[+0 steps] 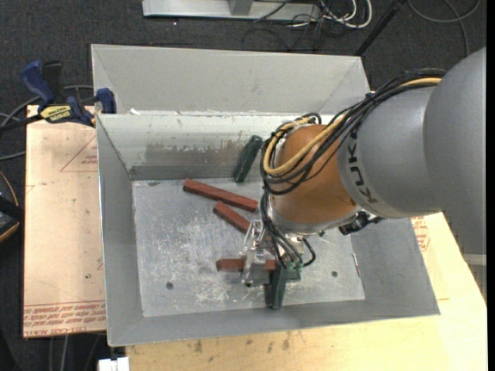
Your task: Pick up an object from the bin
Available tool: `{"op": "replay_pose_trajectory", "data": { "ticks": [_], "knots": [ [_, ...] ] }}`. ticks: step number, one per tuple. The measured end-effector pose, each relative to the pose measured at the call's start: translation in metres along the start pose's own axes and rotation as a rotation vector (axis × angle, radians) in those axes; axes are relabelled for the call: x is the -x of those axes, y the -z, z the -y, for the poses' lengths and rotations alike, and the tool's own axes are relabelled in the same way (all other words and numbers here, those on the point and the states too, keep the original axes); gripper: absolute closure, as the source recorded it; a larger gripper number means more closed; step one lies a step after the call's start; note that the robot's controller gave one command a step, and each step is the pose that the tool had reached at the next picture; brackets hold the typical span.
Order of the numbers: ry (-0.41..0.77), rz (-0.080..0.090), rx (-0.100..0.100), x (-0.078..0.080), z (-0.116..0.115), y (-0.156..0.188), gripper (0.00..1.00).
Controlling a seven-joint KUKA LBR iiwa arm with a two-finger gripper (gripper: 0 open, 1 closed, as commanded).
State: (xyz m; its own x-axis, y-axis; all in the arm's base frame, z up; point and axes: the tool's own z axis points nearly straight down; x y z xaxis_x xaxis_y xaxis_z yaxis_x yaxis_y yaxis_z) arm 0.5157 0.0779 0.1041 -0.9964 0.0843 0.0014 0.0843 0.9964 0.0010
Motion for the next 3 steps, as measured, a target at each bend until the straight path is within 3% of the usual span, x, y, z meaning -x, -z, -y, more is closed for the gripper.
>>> {"op": "replay_pose_trajectory", "data": {
  "ticks": [2, 3],
  "knots": [
    [-0.012, -0.005, -0.002, -0.001, -0.001, 0.065, 1.00],
    [0.038, 0.004, 0.000, 0.003, -0.009, 0.127, 1.00]
  ]
}}
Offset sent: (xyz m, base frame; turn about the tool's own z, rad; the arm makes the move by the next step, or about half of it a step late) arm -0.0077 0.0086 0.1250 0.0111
